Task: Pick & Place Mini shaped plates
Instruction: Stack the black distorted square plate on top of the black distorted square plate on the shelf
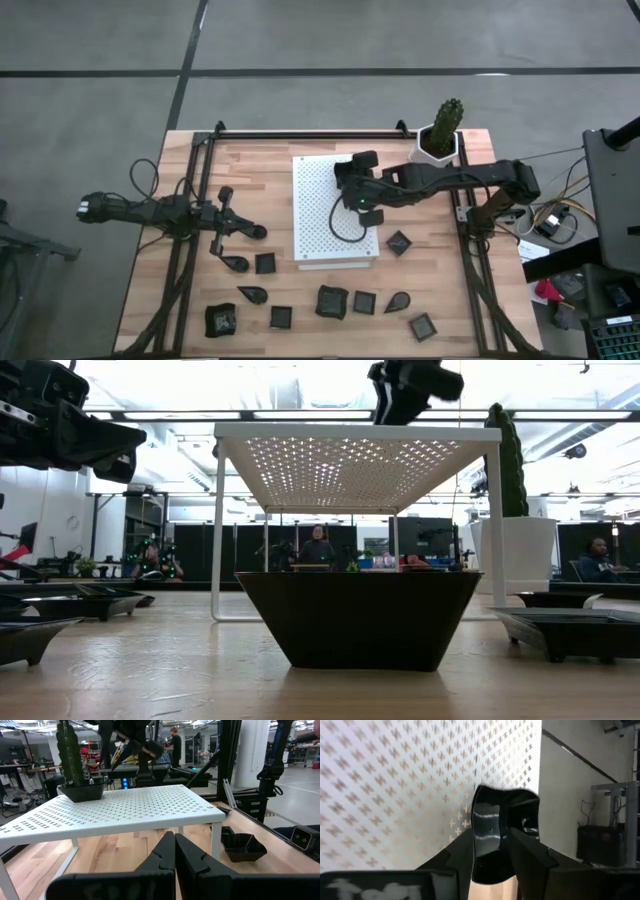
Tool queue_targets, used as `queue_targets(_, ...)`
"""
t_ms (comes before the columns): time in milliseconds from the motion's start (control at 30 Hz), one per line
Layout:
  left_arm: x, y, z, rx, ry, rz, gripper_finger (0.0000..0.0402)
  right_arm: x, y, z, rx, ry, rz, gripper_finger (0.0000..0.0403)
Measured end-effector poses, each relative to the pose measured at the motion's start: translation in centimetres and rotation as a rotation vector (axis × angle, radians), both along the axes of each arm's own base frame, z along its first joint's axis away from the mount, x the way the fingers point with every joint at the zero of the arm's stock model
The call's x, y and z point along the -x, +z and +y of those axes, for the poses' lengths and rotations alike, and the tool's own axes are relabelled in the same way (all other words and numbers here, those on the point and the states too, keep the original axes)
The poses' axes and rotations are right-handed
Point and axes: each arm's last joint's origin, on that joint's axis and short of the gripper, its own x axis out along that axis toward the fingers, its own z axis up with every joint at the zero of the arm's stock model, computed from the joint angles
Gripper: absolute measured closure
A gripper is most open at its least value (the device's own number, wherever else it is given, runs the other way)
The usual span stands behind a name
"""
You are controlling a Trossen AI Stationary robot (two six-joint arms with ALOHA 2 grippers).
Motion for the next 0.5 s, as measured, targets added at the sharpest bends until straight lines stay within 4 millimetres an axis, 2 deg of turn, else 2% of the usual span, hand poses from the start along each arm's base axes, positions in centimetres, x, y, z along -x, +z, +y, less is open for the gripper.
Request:
queue_targets(200, 0.0, 0.0, 0.0, 0.0, 0.0, 0.0, 0.0401, 0.3, 1.1, 2.5, -0.058, -0.007, -0.083, 0.0288)
queue_targets(500, 0.0, 0.0, 0.0, 0.0, 0.0, 0.0, 0.0401, 1.2, 1.1, 7.4, -0.118, 0.064, -0.12, 0.0306)
